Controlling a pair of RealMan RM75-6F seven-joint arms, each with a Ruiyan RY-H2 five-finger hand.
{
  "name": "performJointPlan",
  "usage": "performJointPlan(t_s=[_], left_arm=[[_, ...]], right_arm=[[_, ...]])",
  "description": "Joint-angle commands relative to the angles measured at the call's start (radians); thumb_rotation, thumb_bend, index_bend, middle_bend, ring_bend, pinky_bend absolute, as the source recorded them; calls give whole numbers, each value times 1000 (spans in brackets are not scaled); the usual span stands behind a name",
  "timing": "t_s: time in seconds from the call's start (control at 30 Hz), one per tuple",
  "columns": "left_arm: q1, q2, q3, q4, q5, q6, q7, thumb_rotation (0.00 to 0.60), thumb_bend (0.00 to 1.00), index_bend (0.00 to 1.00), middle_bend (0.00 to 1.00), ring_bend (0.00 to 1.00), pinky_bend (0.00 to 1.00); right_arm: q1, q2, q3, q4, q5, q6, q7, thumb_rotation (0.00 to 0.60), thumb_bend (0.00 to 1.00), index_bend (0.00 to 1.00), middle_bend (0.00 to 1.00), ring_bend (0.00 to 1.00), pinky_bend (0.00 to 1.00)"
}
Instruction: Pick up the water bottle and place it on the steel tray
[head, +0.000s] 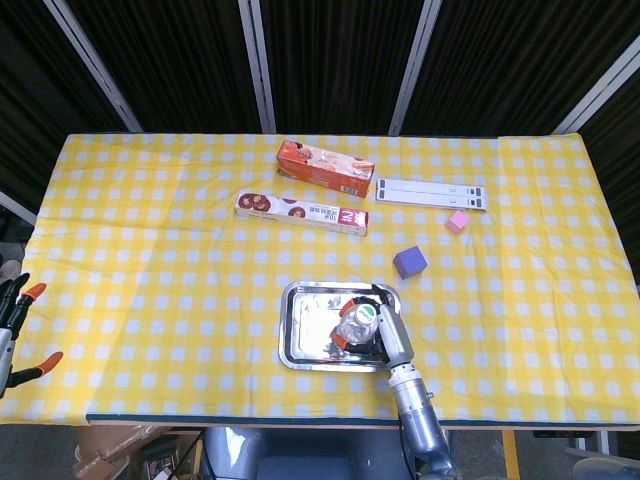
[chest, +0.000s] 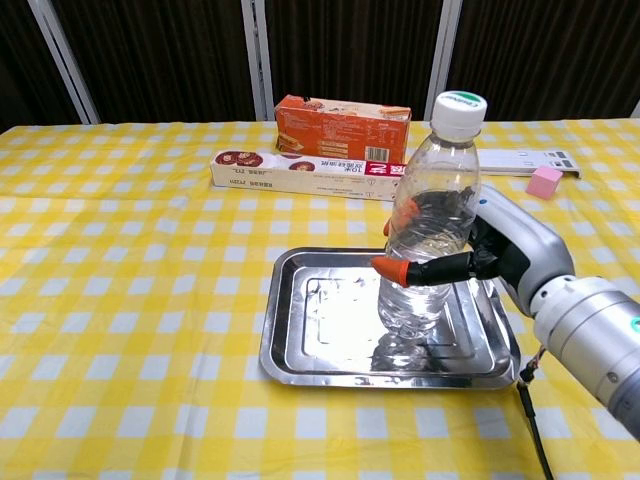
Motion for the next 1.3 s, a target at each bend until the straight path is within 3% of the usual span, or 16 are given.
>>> performJointPlan(t_s=[0.03,0.4,0.47,0.53,0.63,0.8,1.0,1.2,1.3], left_arm=[[0,1,0,0,0,0,-1,600,191,113,0,0,0],[0,1,-1,0,-2,0,-2,600,191,113,0,0,0],[0,1,0,0,-1,0,0,600,191,113,0,0,0],[0,0,0,0,-1,0,2,600,191,113,0,0,0],[0,-1,1,-1,0,0,5,600,191,113,0,0,0],[0,-2,2,-2,2,0,9,600,191,113,0,0,0],[-5,-7,5,-4,5,-8,25,600,191,113,0,0,0],[-3,-7,4,-5,4,-6,27,600,191,113,0,0,0],[-2,-5,2,-4,2,-2,21,600,191,113,0,0,0]], right_arm=[[-6,-19,-9,29,0,-2,5,600,433,921,673,360,0],[-16,-53,-17,110,-17,-14,46,600,433,919,674,360,0],[-19,-51,-18,115,-17,-17,46,600,393,901,673,360,0],[-20,-51,-20,118,-15,-19,30,600,289,842,661,349,0],[-17,-38,-26,105,-12,-43,25,600,150,668,545,280,0],[-4,-1,-34,72,-3,-105,33,600,93,233,280,167,0],[11,53,-40,27,11,-183,61,600,93,114,161,78,0],[8,101,-23,-6,24,-204,102,600,93,54,112,21,0],[1,168,-18,-42,17,-211,117,600,93,28,92,2,0]])
